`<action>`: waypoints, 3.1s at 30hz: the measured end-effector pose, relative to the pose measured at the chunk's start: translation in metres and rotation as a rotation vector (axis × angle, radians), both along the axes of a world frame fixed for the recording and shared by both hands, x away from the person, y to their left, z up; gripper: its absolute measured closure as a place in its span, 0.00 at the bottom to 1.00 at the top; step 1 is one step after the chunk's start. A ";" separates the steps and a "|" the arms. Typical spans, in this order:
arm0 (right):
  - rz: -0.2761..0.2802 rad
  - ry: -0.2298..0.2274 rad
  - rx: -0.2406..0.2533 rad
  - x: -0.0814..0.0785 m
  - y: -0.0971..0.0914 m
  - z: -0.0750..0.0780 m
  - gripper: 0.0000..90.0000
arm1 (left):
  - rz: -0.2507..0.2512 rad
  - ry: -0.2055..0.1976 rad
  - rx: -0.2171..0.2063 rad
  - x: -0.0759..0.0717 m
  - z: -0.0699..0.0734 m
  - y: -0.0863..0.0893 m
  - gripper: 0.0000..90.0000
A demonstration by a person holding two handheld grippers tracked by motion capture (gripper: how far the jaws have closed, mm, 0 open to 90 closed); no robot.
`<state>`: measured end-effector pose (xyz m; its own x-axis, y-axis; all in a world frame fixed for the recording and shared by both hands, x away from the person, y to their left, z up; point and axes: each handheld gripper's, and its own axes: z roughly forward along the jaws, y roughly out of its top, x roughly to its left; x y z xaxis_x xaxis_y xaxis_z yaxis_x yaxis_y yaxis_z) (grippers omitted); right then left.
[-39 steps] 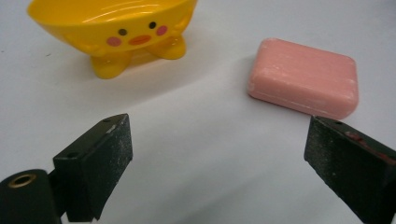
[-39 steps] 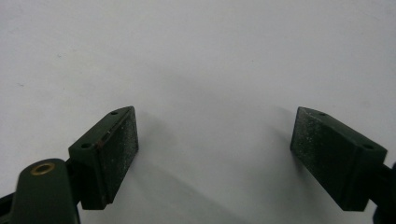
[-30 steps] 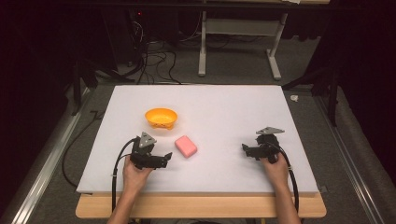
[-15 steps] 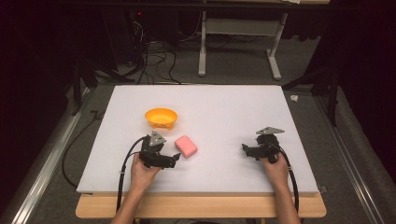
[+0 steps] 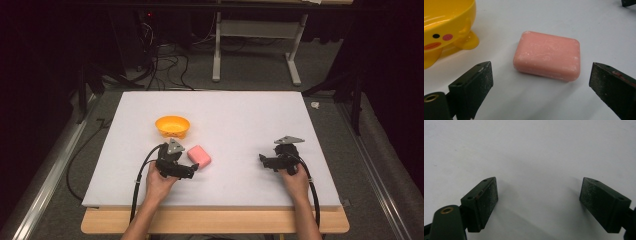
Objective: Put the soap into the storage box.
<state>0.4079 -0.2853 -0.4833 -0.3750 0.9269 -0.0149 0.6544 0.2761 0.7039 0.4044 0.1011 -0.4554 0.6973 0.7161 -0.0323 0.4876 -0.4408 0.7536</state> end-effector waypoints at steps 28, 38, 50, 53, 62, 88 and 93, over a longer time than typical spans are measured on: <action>-0.001 0.001 0.000 0.000 0.000 0.000 0.17 | -0.030 0.047 0.010 0.022 -0.012 -0.029 0.03; 0.000 0.000 0.000 0.000 0.000 0.000 0.17 | -0.033 0.057 0.023 0.027 -0.018 -0.034 0.05; 0.000 0.000 0.000 0.000 0.000 0.000 0.17 | -0.044 0.050 0.074 0.029 -0.027 -0.040 0.10; 0.000 -0.001 0.000 0.000 0.000 0.000 0.17 | -0.047 0.046 0.080 0.029 -0.028 -0.040 0.11; 0.000 -0.001 0.000 0.000 0.000 0.000 0.17 | -0.054 0.040 0.080 0.029 -0.027 -0.039 0.14; 0.000 -0.001 0.000 0.000 0.000 0.000 0.17 | -0.053 0.006 0.051 0.019 -0.011 -0.034 0.15; 0.000 -0.001 0.000 0.000 0.000 0.000 0.17 | -0.048 -0.010 0.049 0.016 -0.004 -0.030 0.15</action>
